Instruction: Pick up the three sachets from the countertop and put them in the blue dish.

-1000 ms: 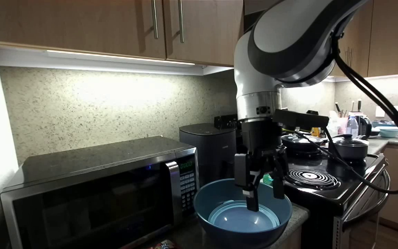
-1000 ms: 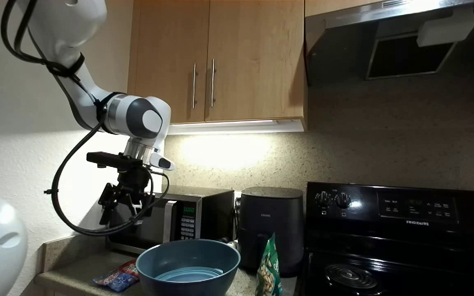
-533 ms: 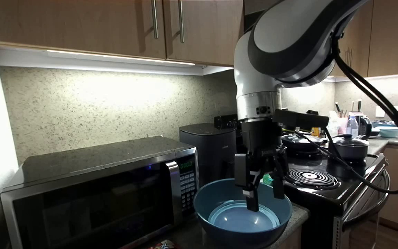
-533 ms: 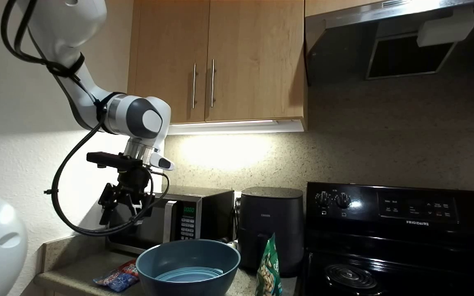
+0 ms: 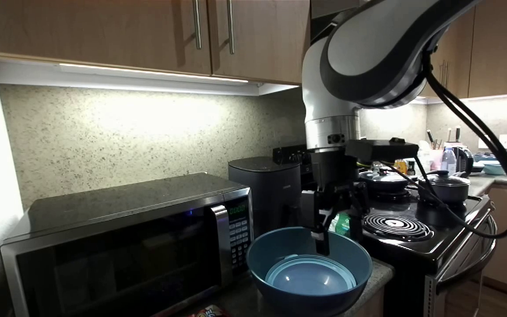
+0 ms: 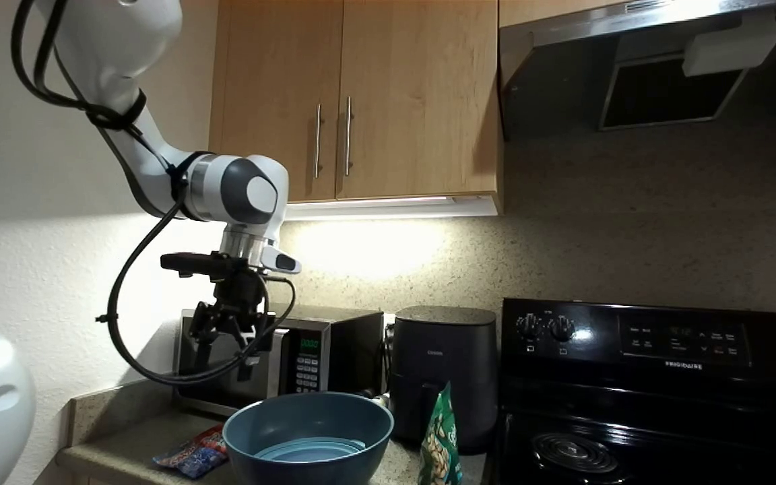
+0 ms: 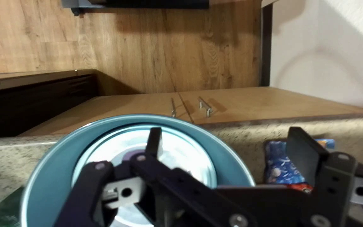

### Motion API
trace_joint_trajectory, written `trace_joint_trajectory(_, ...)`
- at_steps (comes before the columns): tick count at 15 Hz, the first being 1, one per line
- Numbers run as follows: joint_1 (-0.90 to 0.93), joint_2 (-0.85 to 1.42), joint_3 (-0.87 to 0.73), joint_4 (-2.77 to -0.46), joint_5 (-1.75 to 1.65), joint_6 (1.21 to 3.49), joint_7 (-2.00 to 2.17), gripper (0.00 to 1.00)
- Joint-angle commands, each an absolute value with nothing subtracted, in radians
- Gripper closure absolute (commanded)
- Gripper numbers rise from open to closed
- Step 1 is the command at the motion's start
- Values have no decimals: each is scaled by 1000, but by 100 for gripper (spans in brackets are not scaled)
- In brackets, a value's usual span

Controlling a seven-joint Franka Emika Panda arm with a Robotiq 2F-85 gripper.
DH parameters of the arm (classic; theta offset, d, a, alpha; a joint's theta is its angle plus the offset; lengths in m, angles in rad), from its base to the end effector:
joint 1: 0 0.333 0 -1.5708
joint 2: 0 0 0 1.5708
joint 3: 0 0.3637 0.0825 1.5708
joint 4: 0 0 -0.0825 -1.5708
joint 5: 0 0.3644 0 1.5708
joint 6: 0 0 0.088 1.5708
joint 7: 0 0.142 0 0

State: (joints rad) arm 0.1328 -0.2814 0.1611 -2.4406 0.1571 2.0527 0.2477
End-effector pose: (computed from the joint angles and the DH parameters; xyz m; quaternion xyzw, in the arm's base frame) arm 0.3791 0.1301 0.4199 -0.9973 0.0214 0.0639 0.0294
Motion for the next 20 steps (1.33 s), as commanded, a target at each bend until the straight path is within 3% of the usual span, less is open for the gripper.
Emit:
trace_joint_trajectory(1,56,-355,153,-2482,5,2094,358,0)
trace_joint_trajectory(10,12,-386,147,-2479,-50,2101,434,0)
trace_joint_trajectory(20,-61,-229,30,-2322,-137,2039,329,0)
